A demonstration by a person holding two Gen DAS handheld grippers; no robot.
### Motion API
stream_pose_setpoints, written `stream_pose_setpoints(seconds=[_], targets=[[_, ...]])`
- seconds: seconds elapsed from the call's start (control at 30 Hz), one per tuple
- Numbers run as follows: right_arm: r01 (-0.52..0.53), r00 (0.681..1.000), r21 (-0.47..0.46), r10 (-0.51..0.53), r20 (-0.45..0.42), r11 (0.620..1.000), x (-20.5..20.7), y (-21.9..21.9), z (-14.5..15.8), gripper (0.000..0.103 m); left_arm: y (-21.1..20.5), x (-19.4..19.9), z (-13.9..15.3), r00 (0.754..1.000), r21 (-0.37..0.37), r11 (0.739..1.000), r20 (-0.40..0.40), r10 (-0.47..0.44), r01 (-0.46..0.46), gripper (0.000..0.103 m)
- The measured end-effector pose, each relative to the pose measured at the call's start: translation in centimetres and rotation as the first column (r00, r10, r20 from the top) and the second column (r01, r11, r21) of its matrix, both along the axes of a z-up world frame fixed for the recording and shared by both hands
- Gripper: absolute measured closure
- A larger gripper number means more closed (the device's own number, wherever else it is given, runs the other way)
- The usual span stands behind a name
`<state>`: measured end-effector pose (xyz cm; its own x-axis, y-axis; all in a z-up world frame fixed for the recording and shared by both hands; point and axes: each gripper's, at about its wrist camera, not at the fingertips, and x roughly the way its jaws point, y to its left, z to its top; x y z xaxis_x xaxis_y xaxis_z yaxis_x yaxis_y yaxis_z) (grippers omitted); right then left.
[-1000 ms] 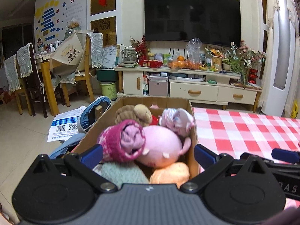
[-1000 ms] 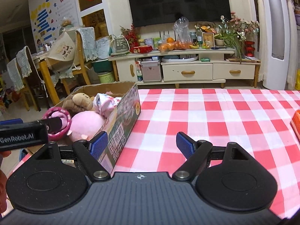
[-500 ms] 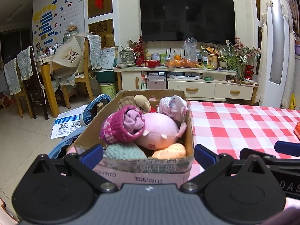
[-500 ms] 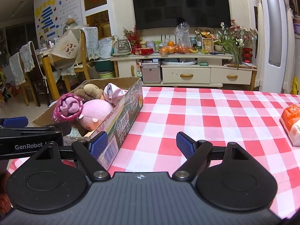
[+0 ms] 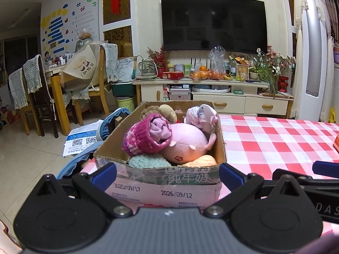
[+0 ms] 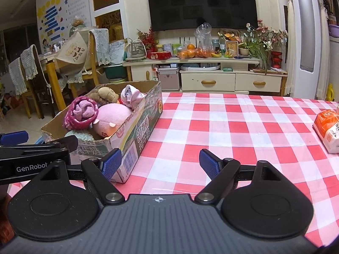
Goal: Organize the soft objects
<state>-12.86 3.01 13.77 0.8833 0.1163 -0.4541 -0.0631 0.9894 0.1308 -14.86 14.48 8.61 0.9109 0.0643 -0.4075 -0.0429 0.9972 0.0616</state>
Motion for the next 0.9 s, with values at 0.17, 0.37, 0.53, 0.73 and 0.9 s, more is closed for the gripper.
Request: stream_pose_setpoints(seconds=[0.17, 0.37, 0.53, 0.73, 0.9], targets=[[0.004, 1.000, -0.006, -0.004, 0.001, 1.000, -0.15, 0.21, -0.18, 0.002, 0.21, 0.04, -0.29, 1.000, -0.002, 1.000, 0.000, -0.002, 0.002, 0.001], [0.007, 1.000, -0.011, -0.007, 0.006, 1.000, -0.07, 0.26, -0.30, 0.002, 0.31, 0.11, -0.41, 1.000, 0.006, 1.000, 0.006, 0.005, -0.005, 0.001], [0.002, 1.000, -0.008, -0.002, 0.006, 1.000, -0.16, 0.31, -0.41, 0.002, 0.39, 0.16, -0.53, 1.000, 0.004, 1.000, 0.004, 0.010, -0.010, 0.001], [-0.003, 1.000, -0.013, 0.003, 0.011, 1.000, -0.28, 0.34, -0.61, 0.002, 0.34, 0.18, -0.61, 1.000, 0.008, 1.000, 0.003, 0.016, -0.016, 0.001], [-0.005, 1.000, -0.013, 0.006, 0.020, 1.000, -0.35, 0.17, -0.67, 0.002, 0.34, 0.17, -0.63, 1.000, 0.008, 1.000, 0.002, 0.015, -0.015, 0.001]])
